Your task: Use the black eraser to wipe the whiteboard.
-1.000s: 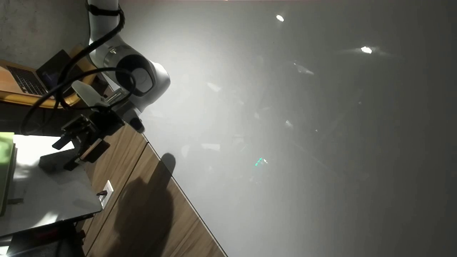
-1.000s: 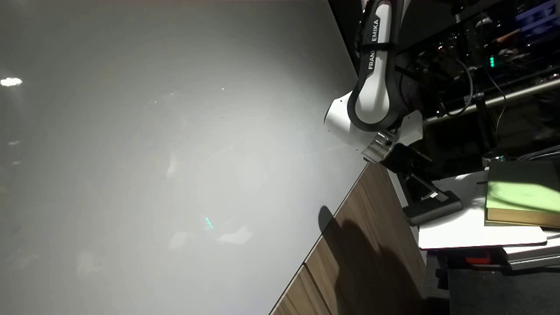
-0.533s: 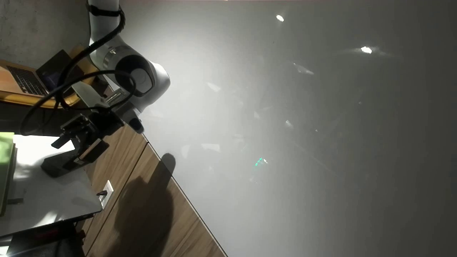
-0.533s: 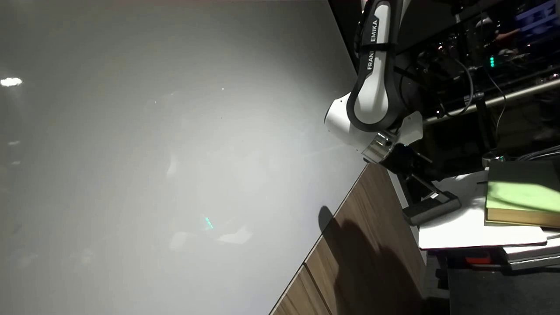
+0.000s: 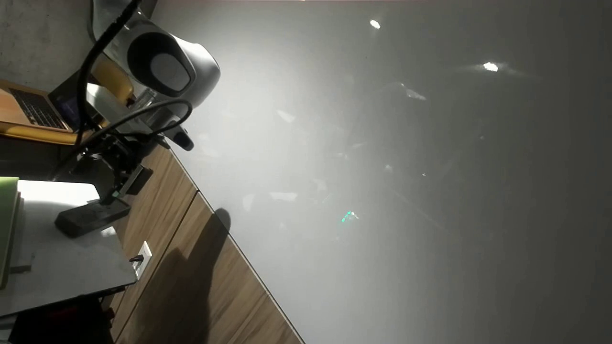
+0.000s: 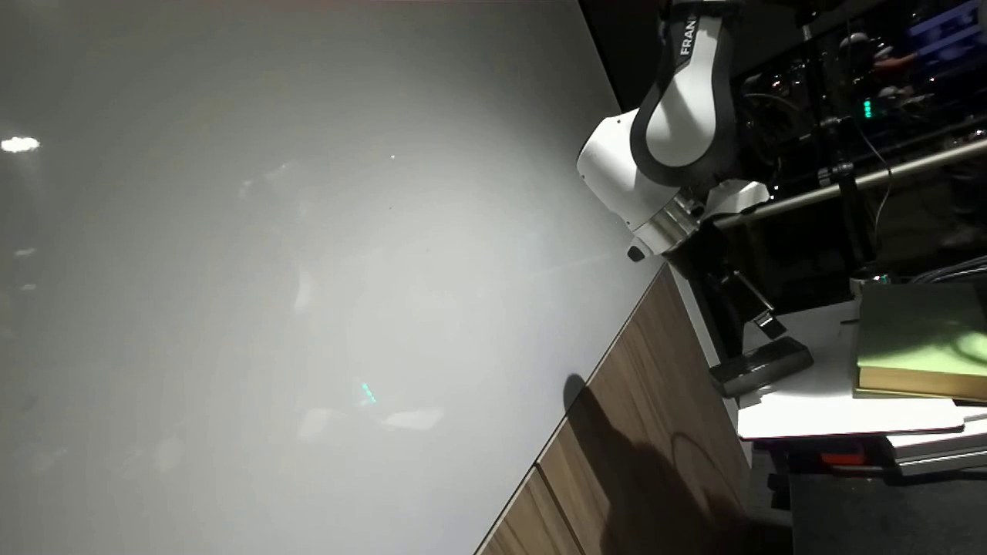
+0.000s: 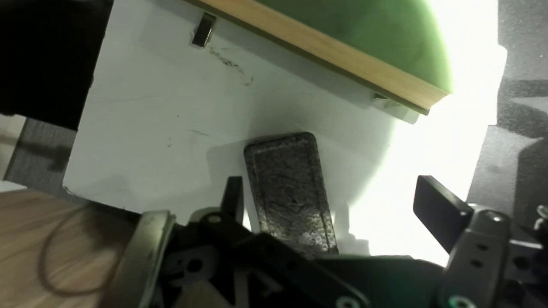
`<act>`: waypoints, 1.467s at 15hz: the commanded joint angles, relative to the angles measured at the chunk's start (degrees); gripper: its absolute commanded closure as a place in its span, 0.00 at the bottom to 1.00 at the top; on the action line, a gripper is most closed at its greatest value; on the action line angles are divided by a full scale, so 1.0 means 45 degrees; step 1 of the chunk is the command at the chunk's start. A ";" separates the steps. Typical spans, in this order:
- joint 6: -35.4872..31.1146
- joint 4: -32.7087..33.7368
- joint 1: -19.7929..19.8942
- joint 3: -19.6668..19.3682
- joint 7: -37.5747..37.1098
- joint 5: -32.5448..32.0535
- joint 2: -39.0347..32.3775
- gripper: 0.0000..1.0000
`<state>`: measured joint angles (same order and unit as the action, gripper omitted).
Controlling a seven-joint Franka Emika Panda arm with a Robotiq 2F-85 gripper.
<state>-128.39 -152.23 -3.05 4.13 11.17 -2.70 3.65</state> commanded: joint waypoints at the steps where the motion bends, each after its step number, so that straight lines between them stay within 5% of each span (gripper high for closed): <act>1: -0.1680 -0.1748 -0.0236 -0.0157 0.2022 0.0314 0.1741 0.00; 10: -0.5347 -0.1399 -0.1162 -0.0262 0.4023 0.0601 0.0685 0.00; 22: -0.7442 -0.1441 -0.0201 -0.0243 0.3817 -0.0883 -0.1036 0.00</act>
<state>-159.88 -158.74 -5.19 3.33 27.77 -4.78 -1.05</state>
